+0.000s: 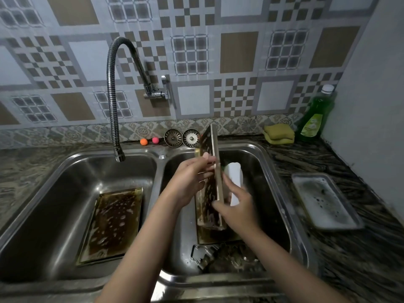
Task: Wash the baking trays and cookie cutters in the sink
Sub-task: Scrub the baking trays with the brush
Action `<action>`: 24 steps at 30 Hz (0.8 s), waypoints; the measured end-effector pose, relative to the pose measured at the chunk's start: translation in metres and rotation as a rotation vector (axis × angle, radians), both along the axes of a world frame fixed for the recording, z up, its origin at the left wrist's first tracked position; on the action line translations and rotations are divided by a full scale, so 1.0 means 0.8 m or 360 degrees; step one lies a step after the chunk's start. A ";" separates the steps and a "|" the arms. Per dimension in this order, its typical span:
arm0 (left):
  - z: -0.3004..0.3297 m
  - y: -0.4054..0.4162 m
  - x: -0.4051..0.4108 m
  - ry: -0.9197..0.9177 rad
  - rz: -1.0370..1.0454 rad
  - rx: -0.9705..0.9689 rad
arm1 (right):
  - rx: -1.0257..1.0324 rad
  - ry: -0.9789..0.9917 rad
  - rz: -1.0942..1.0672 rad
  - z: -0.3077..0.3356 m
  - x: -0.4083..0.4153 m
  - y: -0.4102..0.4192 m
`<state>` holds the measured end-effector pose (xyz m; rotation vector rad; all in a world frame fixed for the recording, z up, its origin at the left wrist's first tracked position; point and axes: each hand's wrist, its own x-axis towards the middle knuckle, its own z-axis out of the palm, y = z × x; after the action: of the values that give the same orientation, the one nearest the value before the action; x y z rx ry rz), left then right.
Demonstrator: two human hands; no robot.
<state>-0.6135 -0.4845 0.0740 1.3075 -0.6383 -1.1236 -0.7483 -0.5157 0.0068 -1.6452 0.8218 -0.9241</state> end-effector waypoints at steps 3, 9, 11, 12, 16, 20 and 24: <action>-0.004 0.007 0.008 -0.0080 0.0095 -0.0068 | 0.0092 -0.0181 -0.0236 0.006 -0.004 -0.004; -0.078 0.067 0.040 -0.0748 0.0517 0.0415 | 0.0146 -0.0248 -0.0201 0.001 -0.014 -0.009; -0.098 0.092 0.043 -0.0455 0.0540 0.0353 | 0.0202 -0.0302 -0.0191 0.000 -0.012 -0.011; -0.105 0.102 0.045 -0.0310 0.0536 0.0322 | 0.0212 -0.0309 -0.0175 0.000 -0.010 -0.012; -0.119 0.126 0.058 0.0135 0.0590 0.0185 | 0.0233 -0.0283 -0.0037 -0.001 0.002 -0.011; -0.130 0.152 0.092 0.0206 0.0712 0.0210 | 0.0248 -0.0253 0.0087 -0.002 0.018 -0.008; -0.148 0.202 0.160 0.0160 0.0891 0.0306 | 0.0230 -0.0231 0.0103 -0.010 0.030 -0.006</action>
<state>-0.4851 -0.3233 -0.0447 1.4622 -0.0716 -0.7904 -0.7245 -0.5203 -0.0012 -1.4537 0.7150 -0.9060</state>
